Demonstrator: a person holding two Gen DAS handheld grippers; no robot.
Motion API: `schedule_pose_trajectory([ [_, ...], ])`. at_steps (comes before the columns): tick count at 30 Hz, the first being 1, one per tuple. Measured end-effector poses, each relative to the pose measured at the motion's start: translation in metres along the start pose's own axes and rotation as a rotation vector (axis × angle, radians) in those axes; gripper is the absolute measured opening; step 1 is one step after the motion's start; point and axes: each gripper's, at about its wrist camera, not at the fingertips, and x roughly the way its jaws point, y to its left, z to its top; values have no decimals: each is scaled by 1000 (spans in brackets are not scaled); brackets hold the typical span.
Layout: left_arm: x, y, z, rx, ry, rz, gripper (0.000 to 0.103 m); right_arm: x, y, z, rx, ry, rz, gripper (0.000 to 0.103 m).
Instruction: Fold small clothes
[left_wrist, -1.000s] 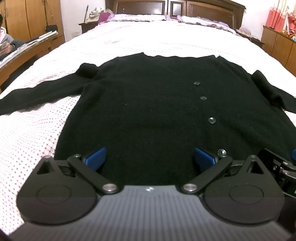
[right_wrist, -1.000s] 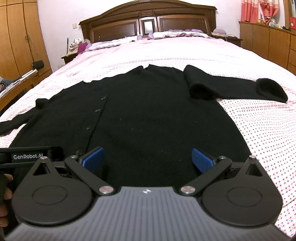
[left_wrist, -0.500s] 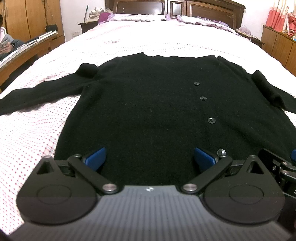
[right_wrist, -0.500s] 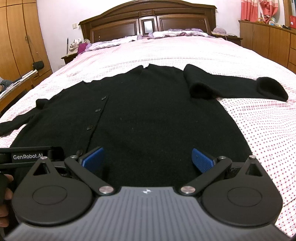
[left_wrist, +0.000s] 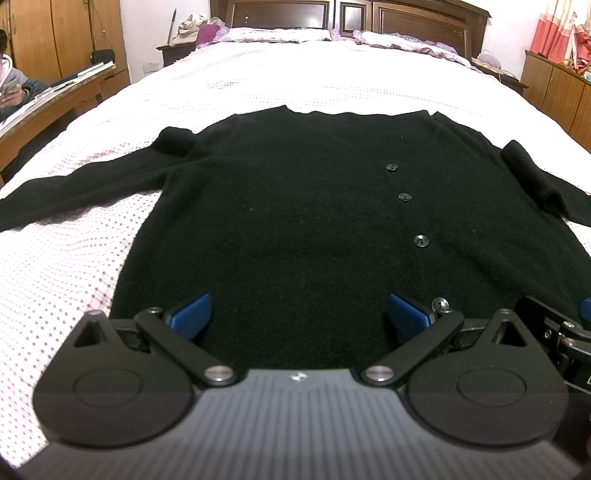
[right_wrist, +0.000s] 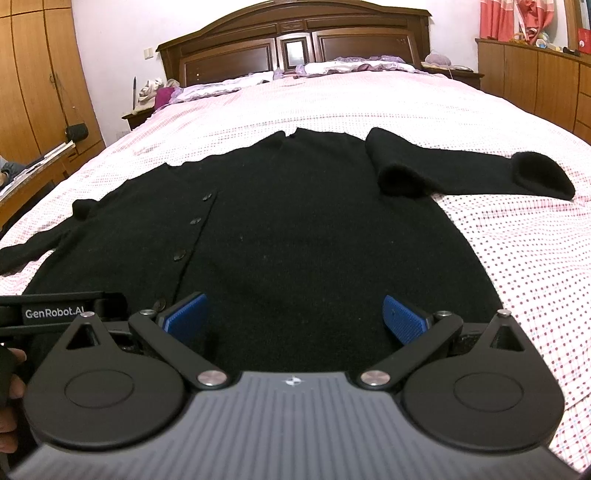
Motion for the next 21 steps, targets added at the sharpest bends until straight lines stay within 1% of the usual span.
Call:
schedule_pose_trajectory([
  [8,-2,-1,1,4,3,4,103,1,-4,3,17,7,17,103],
  [13,-5,-3,7,14,-3,8,103,-2,-13,10,27,-6,21,103],
  [17,-10,-8,14,28,-16,3,103,-5,-29,21,54,-22,20,103],
  [21,-13,-14,22,42,-33,-3,103,-5,-57,37,95,-38,-2,103],
])
